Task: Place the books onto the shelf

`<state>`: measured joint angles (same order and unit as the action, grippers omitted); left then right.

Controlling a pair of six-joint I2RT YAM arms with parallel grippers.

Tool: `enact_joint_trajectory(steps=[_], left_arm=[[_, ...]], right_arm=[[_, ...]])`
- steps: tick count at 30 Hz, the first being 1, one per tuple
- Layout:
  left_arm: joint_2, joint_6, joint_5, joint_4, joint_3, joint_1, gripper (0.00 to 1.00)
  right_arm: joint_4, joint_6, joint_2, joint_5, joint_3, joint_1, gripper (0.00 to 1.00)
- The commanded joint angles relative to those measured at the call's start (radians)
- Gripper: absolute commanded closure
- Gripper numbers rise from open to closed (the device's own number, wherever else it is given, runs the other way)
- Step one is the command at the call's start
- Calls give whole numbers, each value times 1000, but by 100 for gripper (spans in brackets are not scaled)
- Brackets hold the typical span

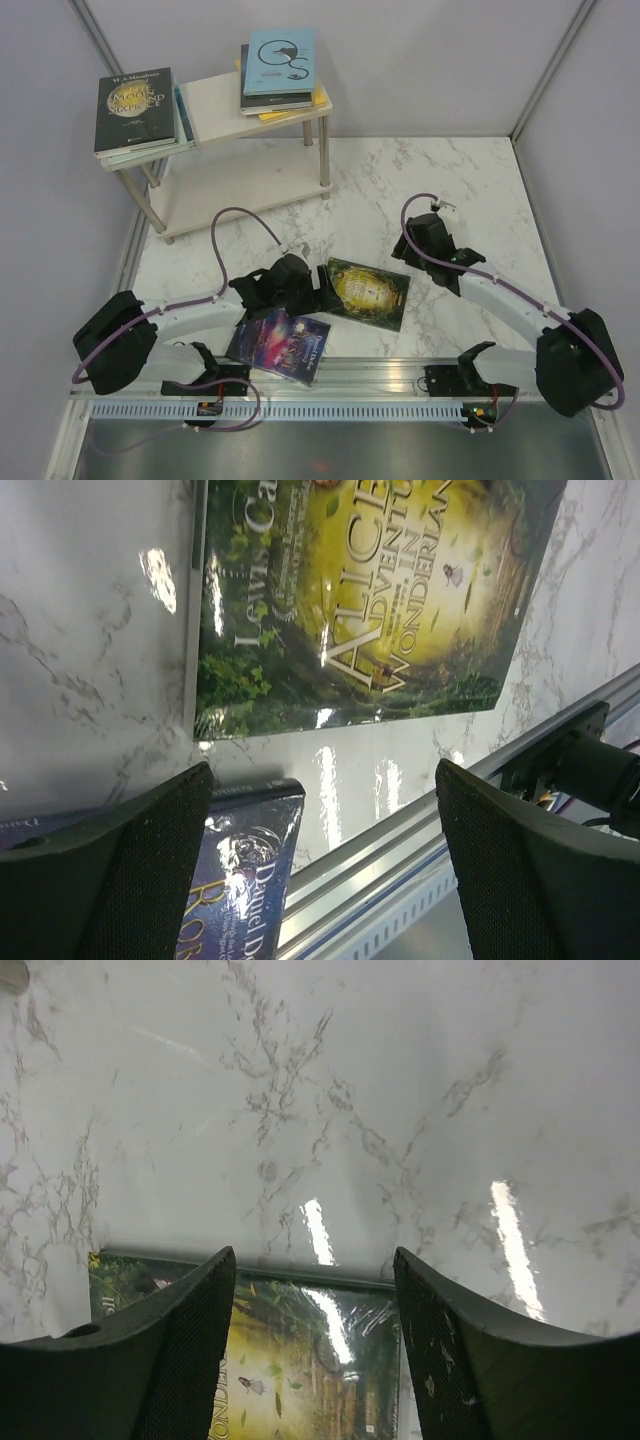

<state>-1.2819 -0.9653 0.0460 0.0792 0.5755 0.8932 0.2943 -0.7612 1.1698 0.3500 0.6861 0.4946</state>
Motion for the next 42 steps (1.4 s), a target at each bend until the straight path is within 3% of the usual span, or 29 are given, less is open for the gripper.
enact_joint_trajectory(steps=[1,5,14,20,25,28,35,39,42], left_arm=[[-11,-119,-44,-58,-32,45,7],[-46,-180,-77,-75,-45,104,7],[-203,-179,-115,-165,7,107,6],[-310,-95,-89,-167,95,6,6],[-384,64,75,-252,150,-193,7],[-418,117,116,-239,196,-240,7],[-379,172,184,-191,120,-237,7],[-340,247,207,-90,77,-237,6],[-310,243,140,-26,38,-214,5]], right_arm=[[-180,22,95,-190,-16,-22,32],[-315,7,212,-243,-65,-27,36],[-484,-24,330,-335,-206,-53,40],[-581,-125,300,-463,-376,-51,49],[-554,-168,165,-491,-487,-51,51],[-479,-161,84,-494,-485,-51,51],[-343,-124,-30,-421,-453,-51,46],[-351,-112,16,-411,-431,-51,46],[-414,-122,74,-427,-447,-51,46]])
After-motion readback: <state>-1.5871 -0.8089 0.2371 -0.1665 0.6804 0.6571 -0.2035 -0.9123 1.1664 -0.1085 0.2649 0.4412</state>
